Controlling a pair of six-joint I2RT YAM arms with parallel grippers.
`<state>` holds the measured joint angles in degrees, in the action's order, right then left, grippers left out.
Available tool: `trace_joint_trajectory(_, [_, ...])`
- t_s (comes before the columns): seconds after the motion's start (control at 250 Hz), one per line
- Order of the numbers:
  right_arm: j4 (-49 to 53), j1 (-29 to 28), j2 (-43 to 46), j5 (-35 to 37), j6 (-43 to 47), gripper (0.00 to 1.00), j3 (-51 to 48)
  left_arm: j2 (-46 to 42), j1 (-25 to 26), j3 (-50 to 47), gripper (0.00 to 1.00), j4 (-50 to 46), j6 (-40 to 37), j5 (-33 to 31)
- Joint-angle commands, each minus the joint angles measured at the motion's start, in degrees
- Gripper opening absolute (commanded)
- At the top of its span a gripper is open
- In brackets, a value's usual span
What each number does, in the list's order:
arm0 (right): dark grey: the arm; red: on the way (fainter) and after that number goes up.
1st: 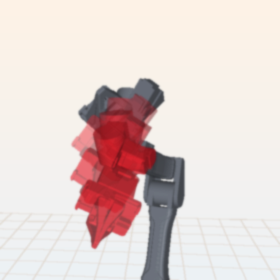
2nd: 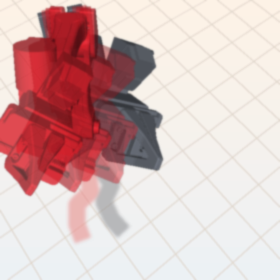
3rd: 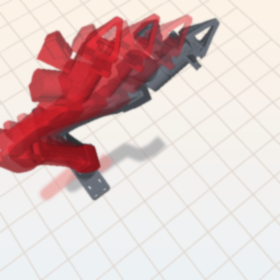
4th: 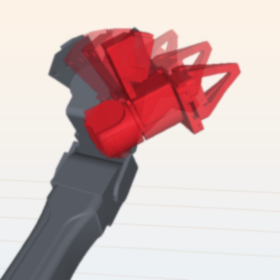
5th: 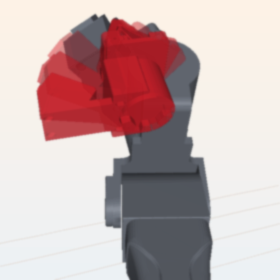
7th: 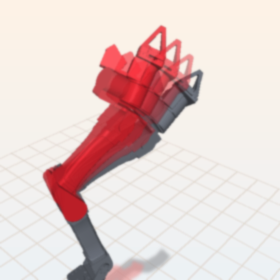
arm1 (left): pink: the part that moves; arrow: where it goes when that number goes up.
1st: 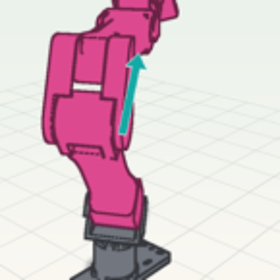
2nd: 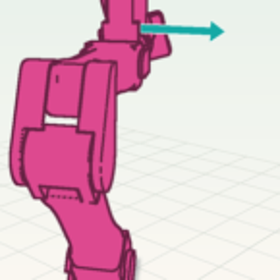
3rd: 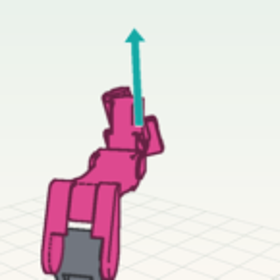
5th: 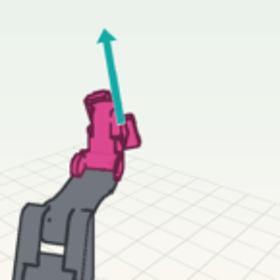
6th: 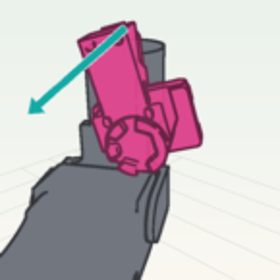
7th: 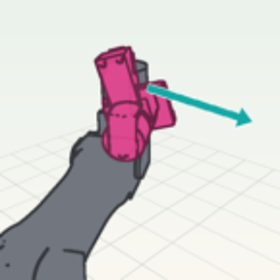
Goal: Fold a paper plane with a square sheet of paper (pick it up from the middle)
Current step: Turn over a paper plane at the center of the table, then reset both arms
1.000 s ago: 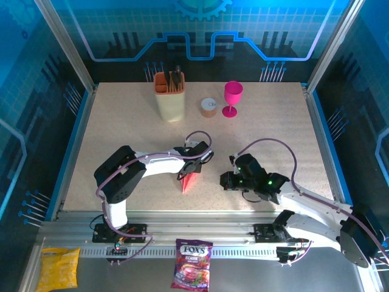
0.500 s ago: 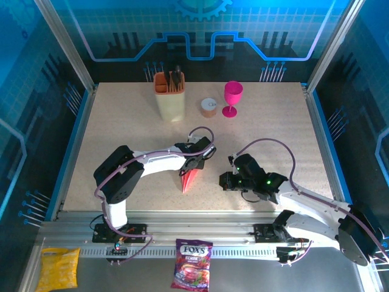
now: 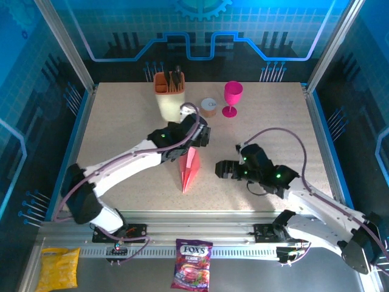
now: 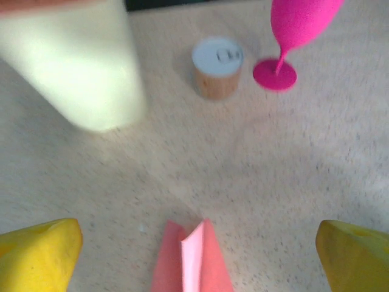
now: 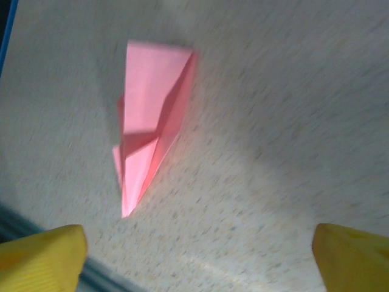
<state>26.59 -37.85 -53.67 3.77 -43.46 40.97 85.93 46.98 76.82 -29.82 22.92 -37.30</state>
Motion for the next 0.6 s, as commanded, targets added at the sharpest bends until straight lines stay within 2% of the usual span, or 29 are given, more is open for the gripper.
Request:
trace_joint_trajectory(0.0, [11.8, 6.2, 1.9, 10.1, 4.4, 0.99, 6.2, -4.7, -1.5, -2.5, 1.00, -2.2, -4.5, -8.6])
trace_joint_trajectory(0.112, [12.3, 13.9, 1.6, 20.6, 6.7, 0.99, 8.2, -13.2, -8.4, -12.5, 1.00, 7.6, -7.8, -6.5])
trace_joint_trajectory(0.24, [-1.5, 19.4, 1.9, 29.7, 13.9, 0.99, 2.7, -22.8, -19.1, -27.5, 1.00, 23.8, -12.4, -3.9])
trace_joint_trajectory(0.308, [-5.6, 23.1, 0.2, 29.9, 16.6, 0.99, 1.3, -25.2, -24.5, -34.4, 1.00, 31.1, -15.9, -2.7])
trace_joint_trajectory(0.451, [-14.9, 28.9, -7.5, 31.9, 21.9, 0.99, -1.9, -21.8, -34.1, -42.0, 1.00, 39.6, -17.3, 0.0])
trace_joint_trajectory(0.547, [-20.7, 30.4, -15.9, 34.0, 26.0, 0.99, -3.5, -14.9, -37.6, -46.0, 1.00, 50.2, -19.0, -0.8])
trace_joint_trajectory(0.595, [-24.5, 30.2, -19.3, 34.4, 28.1, 0.99, -4.4, -11.0, -38.3, -49.3, 1.00, 60.0, -22.0, 0.1])
